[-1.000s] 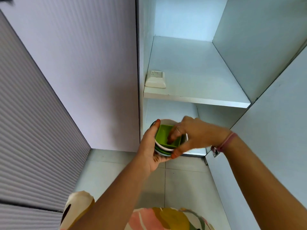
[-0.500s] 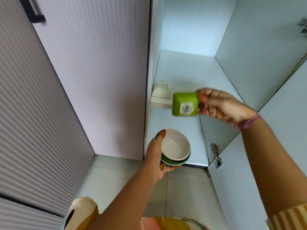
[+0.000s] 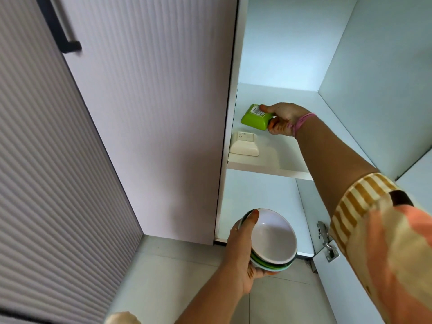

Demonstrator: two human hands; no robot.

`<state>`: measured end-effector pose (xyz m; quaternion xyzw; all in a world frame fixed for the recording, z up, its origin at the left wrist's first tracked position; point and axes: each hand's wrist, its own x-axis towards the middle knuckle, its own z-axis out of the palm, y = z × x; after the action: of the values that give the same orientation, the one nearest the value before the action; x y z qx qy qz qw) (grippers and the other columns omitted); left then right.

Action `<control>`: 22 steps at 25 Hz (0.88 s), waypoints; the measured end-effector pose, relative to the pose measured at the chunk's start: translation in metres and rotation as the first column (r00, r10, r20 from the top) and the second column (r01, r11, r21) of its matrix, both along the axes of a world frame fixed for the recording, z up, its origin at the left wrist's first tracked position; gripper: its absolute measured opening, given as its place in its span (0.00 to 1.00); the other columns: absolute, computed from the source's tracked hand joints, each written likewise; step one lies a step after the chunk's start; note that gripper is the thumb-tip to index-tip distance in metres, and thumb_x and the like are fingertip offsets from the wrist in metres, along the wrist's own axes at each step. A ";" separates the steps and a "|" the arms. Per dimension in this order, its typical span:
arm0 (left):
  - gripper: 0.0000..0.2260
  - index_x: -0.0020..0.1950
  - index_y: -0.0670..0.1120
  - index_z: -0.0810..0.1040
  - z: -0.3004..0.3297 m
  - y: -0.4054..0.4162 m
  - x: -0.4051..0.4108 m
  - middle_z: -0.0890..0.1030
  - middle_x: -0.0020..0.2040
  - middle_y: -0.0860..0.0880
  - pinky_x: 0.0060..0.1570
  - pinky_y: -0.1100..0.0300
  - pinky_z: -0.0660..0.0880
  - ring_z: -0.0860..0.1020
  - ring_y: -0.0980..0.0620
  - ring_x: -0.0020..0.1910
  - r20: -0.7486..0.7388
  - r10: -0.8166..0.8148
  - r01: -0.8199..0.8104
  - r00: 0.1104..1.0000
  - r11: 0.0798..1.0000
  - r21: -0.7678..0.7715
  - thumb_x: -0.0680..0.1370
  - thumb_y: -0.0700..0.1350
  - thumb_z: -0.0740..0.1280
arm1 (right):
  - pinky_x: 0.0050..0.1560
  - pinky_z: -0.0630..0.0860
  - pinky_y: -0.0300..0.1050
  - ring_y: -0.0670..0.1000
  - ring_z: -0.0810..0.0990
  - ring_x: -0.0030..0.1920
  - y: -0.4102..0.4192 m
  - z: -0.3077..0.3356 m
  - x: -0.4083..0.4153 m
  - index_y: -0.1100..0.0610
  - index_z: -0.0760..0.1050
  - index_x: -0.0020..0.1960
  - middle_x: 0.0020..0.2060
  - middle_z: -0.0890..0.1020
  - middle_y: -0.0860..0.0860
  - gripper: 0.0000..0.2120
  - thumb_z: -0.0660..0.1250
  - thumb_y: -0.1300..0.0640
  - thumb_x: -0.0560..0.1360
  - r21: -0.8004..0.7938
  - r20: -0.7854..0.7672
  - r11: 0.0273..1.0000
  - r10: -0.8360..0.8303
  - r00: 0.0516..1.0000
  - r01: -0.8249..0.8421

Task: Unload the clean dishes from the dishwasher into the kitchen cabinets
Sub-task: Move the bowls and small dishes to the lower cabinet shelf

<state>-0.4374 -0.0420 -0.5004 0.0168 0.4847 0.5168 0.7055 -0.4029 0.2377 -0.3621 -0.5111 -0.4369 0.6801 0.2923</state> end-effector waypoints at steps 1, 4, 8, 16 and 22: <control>0.22 0.62 0.55 0.73 -0.002 0.001 -0.002 0.75 0.59 0.40 0.48 0.32 0.76 0.77 0.36 0.56 0.002 -0.003 0.003 1.000 1.000 -0.002 0.70 0.58 0.73 | 0.33 0.71 0.31 0.45 0.75 0.38 0.003 -0.003 -0.004 0.58 0.72 0.46 0.42 0.78 0.52 0.06 0.68 0.56 0.76 -0.002 0.016 1.000 0.005 1.000 -0.005; 0.22 0.61 0.55 0.74 -0.007 0.003 -0.006 0.76 0.59 0.40 0.48 0.33 0.76 0.77 0.36 0.56 0.009 -0.009 0.009 1.000 1.000 -0.007 0.70 0.58 0.73 | 0.62 0.72 0.41 0.48 0.75 0.50 0.014 -0.013 -0.013 0.59 0.72 0.47 0.49 0.78 0.54 0.07 0.70 0.58 0.75 0.033 0.058 0.999 0.039 0.998 -0.041; 0.21 0.61 0.54 0.74 -0.012 0.007 -0.011 0.76 0.59 0.39 0.49 0.32 0.76 0.77 0.35 0.56 0.032 -0.015 0.015 0.999 1.000 -0.002 0.71 0.57 0.72 | 0.65 0.73 0.51 0.50 0.77 0.58 0.018 -0.017 -0.022 0.61 0.74 0.54 0.58 0.79 0.57 0.10 0.70 0.58 0.75 0.134 0.180 0.984 0.091 0.980 -0.116; 0.21 0.61 0.53 0.73 -0.011 0.006 -0.018 0.75 0.59 0.38 0.49 0.32 0.76 0.76 0.35 0.56 0.030 0.010 -0.010 1.000 1.000 0.011 0.71 0.55 0.72 | 0.55 0.77 0.42 0.49 0.76 0.46 0.027 -0.025 -0.027 0.63 0.76 0.57 0.48 0.77 0.54 0.24 0.72 0.46 0.71 0.289 0.363 0.937 0.084 0.928 -0.197; 0.21 0.62 0.52 0.73 -0.004 0.002 -0.020 0.76 0.59 0.38 0.49 0.32 0.76 0.76 0.34 0.56 0.054 0.030 -0.031 0.998 0.999 0.020 0.71 0.55 0.72 | 0.44 0.72 0.47 0.53 0.73 0.40 0.016 -0.030 -0.029 0.63 0.80 0.53 0.41 0.76 0.57 0.27 0.69 0.39 0.72 0.443 0.595 0.848 -0.034 0.803 -0.292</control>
<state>-0.4578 -0.0402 -0.5048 0.0028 0.4603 0.5328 0.7101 -0.4324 0.2537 -0.3920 -0.5646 -0.7050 0.3677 0.2212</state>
